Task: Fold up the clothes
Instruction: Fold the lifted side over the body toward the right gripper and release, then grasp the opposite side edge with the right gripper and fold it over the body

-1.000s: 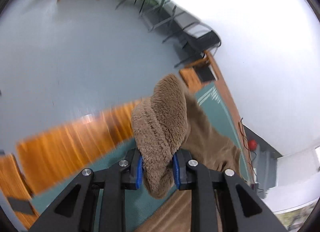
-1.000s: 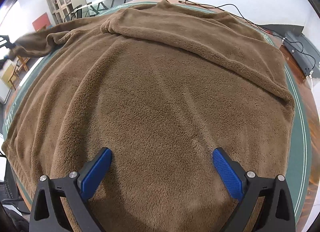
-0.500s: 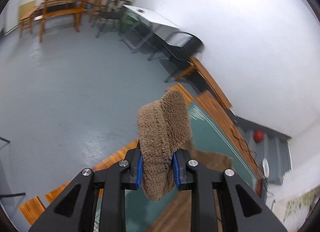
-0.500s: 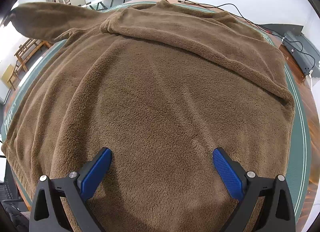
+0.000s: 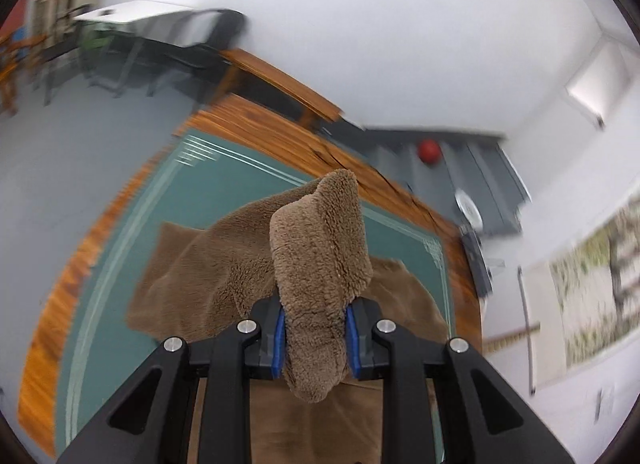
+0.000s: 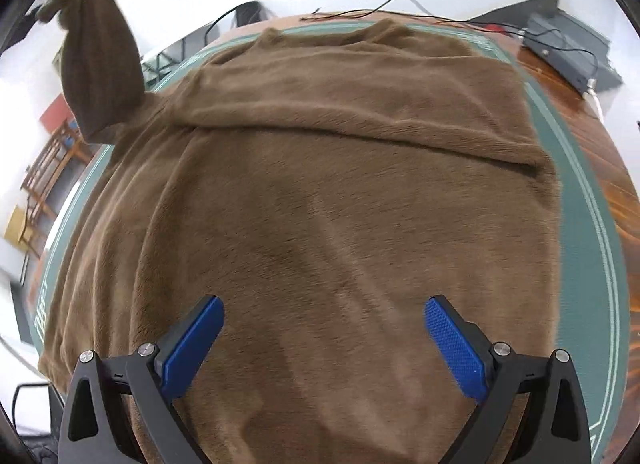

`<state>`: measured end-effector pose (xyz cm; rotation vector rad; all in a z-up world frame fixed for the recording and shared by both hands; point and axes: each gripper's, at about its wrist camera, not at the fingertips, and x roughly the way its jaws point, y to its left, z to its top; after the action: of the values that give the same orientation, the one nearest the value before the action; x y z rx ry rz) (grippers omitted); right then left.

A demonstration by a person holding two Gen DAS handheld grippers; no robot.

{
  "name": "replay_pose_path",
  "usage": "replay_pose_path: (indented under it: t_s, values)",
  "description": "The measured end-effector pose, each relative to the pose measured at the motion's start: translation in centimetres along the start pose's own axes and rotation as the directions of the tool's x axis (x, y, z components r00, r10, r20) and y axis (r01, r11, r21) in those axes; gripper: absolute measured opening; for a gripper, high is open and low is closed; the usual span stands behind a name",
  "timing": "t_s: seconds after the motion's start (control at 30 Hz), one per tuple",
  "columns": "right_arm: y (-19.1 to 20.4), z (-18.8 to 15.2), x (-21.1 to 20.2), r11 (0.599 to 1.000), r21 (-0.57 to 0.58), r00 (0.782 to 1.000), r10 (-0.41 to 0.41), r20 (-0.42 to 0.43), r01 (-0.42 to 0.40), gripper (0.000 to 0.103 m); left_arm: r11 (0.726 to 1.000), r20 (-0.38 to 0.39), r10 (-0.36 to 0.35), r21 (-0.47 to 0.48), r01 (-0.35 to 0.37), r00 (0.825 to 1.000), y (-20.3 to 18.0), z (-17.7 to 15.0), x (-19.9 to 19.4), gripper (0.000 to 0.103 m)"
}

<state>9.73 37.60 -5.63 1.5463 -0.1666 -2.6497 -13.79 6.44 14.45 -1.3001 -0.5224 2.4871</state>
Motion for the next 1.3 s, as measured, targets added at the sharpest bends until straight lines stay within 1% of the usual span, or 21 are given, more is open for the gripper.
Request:
replay_pose_path:
  t_s: [0.13, 0.27, 0.4, 0.47, 0.5, 0.53, 0.57, 0.6, 0.63, 0.7, 0.73, 0.8, 0.83, 0.87, 0.9, 0.97, 1.0, 1.03, 1.1, 1.17, 1.3]
  values:
    - [-2.1, -0.8, -1.4, 0.998, 0.065, 1.000, -0.027, 0.008, 0.026, 0.102, 0.996, -0.094, -0.036, 0.081, 0.044, 0.995, -5.3, -1.9, 5.1, 0.026]
    - [-4.5, -0.5, -1.9, 0.991, 0.122, 0.999, -0.054, 0.005, 0.052, 0.102, 0.984, -0.179, -0.032, 0.168, 0.063, 0.983, -9.9, -4.5, 10.0, 0.026]
    - [-5.9, -0.7, -2.3, 0.982, 0.170, 0.997, -0.081, 0.007, 0.079, 0.102, 0.969, -0.285, -0.023, 0.228, 0.091, 0.958, -13.2, -8.0, 15.0, 0.026]
    - [-6.8, -0.9, -2.7, 0.976, 0.196, 0.995, -0.095, 0.011, 0.091, 0.102, 0.957, -0.362, -0.019, 0.262, 0.121, 0.932, -14.7, -10.2, 17.6, 0.027]
    - [-7.3, -0.9, -2.8, 0.972, 0.213, 0.995, -0.102, 0.013, 0.097, 0.102, 0.951, -0.394, -0.018, 0.276, 0.137, 0.919, -15.2, -11.0, 18.6, 0.032]
    - [-7.7, -0.9, -3.0, 0.968, 0.231, 0.994, -0.108, 0.017, 0.101, 0.102, 0.943, -0.438, -0.019, 0.290, 0.161, 0.899, -15.9, -12.1, 19.8, 0.036]
    - [-8.1, -0.8, -3.1, 0.963, 0.248, 0.993, -0.114, 0.021, 0.105, 0.102, 0.936, -0.497, -0.029, 0.291, 0.198, 0.867, -16.4, -13.2, 21.2, 0.053]
    - [-8.5, -0.7, -3.2, 0.958, 0.265, 0.993, -0.119, 0.024, 0.108, 0.102, 0.934, -0.523, -0.035, 0.286, 0.214, 0.852, -16.6, -13.8, 21.9, 0.065]
    - [-8.8, -0.6, -3.3, 0.953, 0.281, 0.992, -0.124, 0.028, 0.112, 0.102, 0.932, -0.547, -0.041, 0.281, 0.230, 0.836, -16.8, -14.5, 22.6, 0.068]
    - [-9.3, -0.1, -3.1, 0.947, 0.302, 0.991, -0.127, 0.032, 0.112, 0.102, 0.924, -0.549, -0.044, 0.296, 0.244, 0.835, -16.9, -14.9, 22.7, 0.069]
    - [-9.4, 0.2, -3.2, 0.946, 0.304, 0.991, -0.131, 0.039, 0.113, 0.102, 0.917, -0.540, -0.061, 0.301, 0.261, 0.839, -16.7, -14.7, 22.1, 0.069]
    - [-9.4, 0.9, -3.4, 0.948, 0.301, 0.990, -0.131, 0.057, 0.108, 0.102, 0.915, -0.513, -0.084, 0.301, 0.271, 0.854, -15.7, -13.7, 20.9, 0.076]
    - [-9.3, 1.5, -3.5, 0.951, 0.295, 0.990, -0.121, 0.071, 0.095, 0.102, 0.918, -0.484, -0.090, 0.299, 0.262, 0.870, -14.9, -12.7, 20.2, 0.079]
    - [-9.3, 2.2, -3.6, 0.954, 0.288, 0.990, -0.110, 0.086, 0.081, 0.102, 0.924, -0.444, -0.082, 0.302, 0.235, 0.892, -13.5, -11.5, 19.4, 0.080]
    - [-9.2, 2.9, -3.6, 0.958, 0.280, 0.990, -0.099, 0.101, 0.068, 0.102, 0.928, -0.411, -0.069, 0.307, 0.209, 0.909, -12.4, -10.7, 18.8, 0.080]
    - [-9.2, 4.7, -3.8, 0.964, 0.264, 0.987, -0.078, 0.137, 0.040, 0.102, 0.940, -0.331, 0.002, 0.322, 0.111, 0.944, -9.1, -8.7, 17.8, 0.080]
    - [-9.3, 5.8, -3.8, 0.965, 0.260, 0.985, -0.068, 0.161, 0.024, 0.102, 0.943, -0.290, 0.039, 0.326, 0.061, 0.956, -7.5, -7.7, 17.3, 0.080]
    - [-9.4, 6.7, -3.8, 0.966, 0.259, 0.982, -0.057, 0.181, 0.008, 0.102, 0.945, -0.255, 0.082, 0.328, 0.006, 0.964, -5.7, -6.7, 17.2, 0.080]
    - [-9.5, 9.0, -3.5, 0.970, 0.244, 0.976, -0.043, 0.216, -0.012, 0.102, 0.944, -0.206, 0.177, 0.313, -0.107, 0.962, -2.3, -5.3, 17.4, 0.080]
    - [-9.7, 11.5, -2.1, 0.978, 0.210, 0.974, -0.049, 0.219, 0.001, 0.102, 0.942, -0.181, 0.256, 0.268, -0.203, 0.950, 1.5, -3.8, 18.1, 0.080]
    - [-10.1, 14.5, 2.4, 0.985, 0.172, 0.987, -0.051, 0.150, 0.025, 0.102, 0.942, -0.179, 0.314, 0.182, -0.283, 0.932, 6.7, -2.4, 20.1, 0.080]
